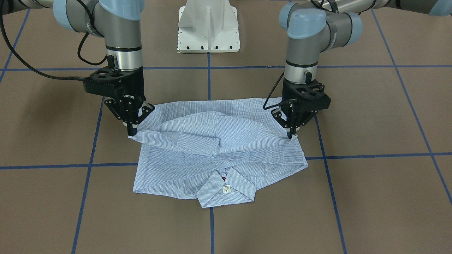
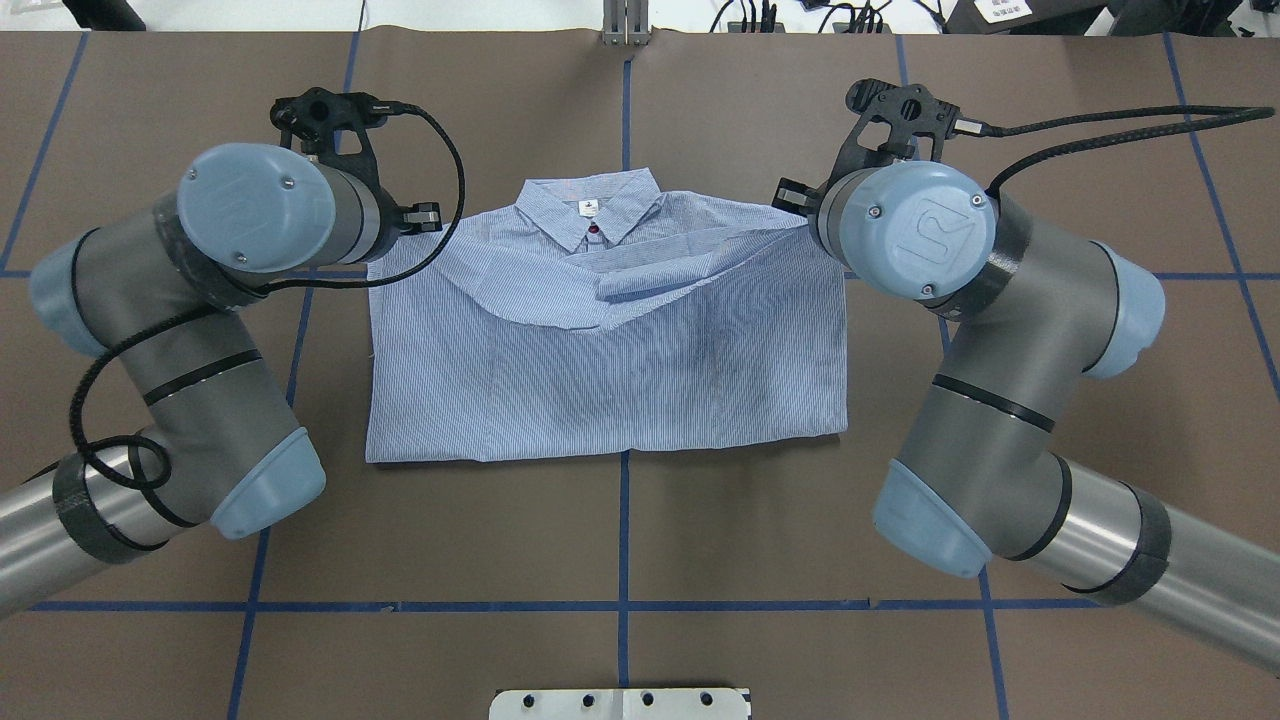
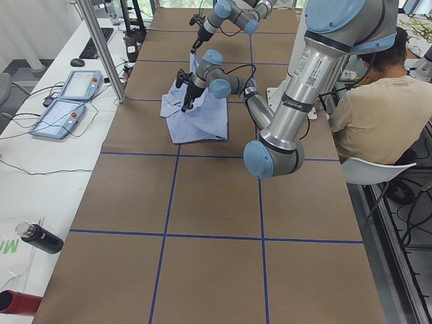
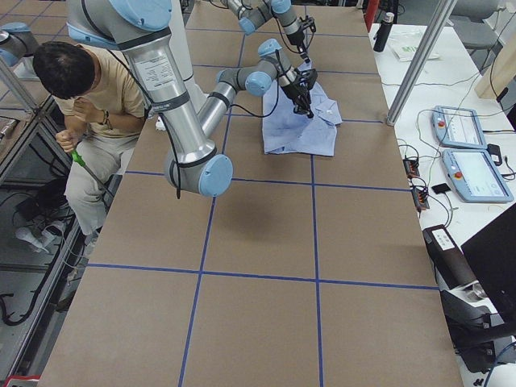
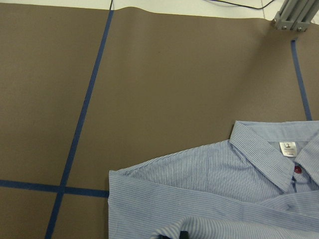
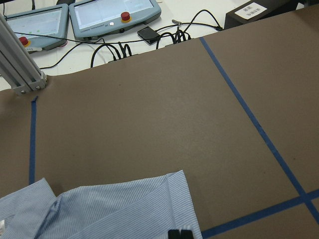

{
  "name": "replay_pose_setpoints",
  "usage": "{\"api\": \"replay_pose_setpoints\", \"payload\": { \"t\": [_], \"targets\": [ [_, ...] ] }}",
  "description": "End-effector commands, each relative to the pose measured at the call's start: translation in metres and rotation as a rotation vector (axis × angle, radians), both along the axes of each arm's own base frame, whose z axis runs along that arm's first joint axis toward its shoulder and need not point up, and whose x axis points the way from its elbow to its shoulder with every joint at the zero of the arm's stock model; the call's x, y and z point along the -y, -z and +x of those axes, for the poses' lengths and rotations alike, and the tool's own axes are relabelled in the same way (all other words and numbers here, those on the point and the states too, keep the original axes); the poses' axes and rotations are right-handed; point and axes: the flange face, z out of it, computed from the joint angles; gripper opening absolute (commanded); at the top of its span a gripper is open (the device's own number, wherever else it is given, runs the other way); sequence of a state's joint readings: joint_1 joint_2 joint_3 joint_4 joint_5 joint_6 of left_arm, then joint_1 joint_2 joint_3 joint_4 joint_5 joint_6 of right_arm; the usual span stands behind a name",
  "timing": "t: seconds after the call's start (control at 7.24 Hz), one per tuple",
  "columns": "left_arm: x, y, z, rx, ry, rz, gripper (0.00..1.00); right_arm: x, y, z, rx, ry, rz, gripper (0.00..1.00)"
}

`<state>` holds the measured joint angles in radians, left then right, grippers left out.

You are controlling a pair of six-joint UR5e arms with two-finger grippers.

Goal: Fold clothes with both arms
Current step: 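Lift the hem corners with both grippers and carry them toward the collar, then lay the hem over the collar and open both grippers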

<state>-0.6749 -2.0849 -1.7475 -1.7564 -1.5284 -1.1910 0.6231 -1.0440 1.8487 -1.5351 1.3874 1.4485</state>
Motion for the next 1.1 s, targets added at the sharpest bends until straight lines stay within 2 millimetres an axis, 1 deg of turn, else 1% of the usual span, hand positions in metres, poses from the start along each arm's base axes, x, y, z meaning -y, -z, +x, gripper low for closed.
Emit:
{"api": "replay_pose_setpoints", "payload": {
  "t": [0.0,0.28,0.41,0.55,0.69,0.83,0.97],
  "targets": [
    [0.028,-0.045,0.032,0.053,-0.036,0.038,0.00,0.022,-0.033,-0.027,-0.036,0.034,0.014,0.00],
    [0.057,-0.080,0.027,0.157,-0.124,0.121,0.00,0.053,-0.062,-0.033,-0.042,0.125,0.003,0.00],
    [0.062,-0.086,0.027,0.157,-0.128,0.133,0.00,0.062,-0.077,-0.038,-0.049,0.154,0.015,0.00],
    [0.062,-0.089,0.028,0.165,-0.140,0.142,0.00,0.068,-0.080,-0.034,-0.058,0.189,0.020,0.00],
    [0.061,-0.085,0.029,0.138,-0.176,0.161,0.79,0.069,-0.080,-0.031,-0.057,0.209,0.020,0.42],
    [0.059,-0.075,0.026,0.068,-0.203,0.205,1.00,0.071,-0.070,-0.032,-0.048,0.210,0.031,0.99],
    [0.061,-0.065,0.009,-0.013,-0.268,0.199,1.00,0.077,-0.049,-0.025,0.004,0.243,0.026,1.00]
  ]
}}
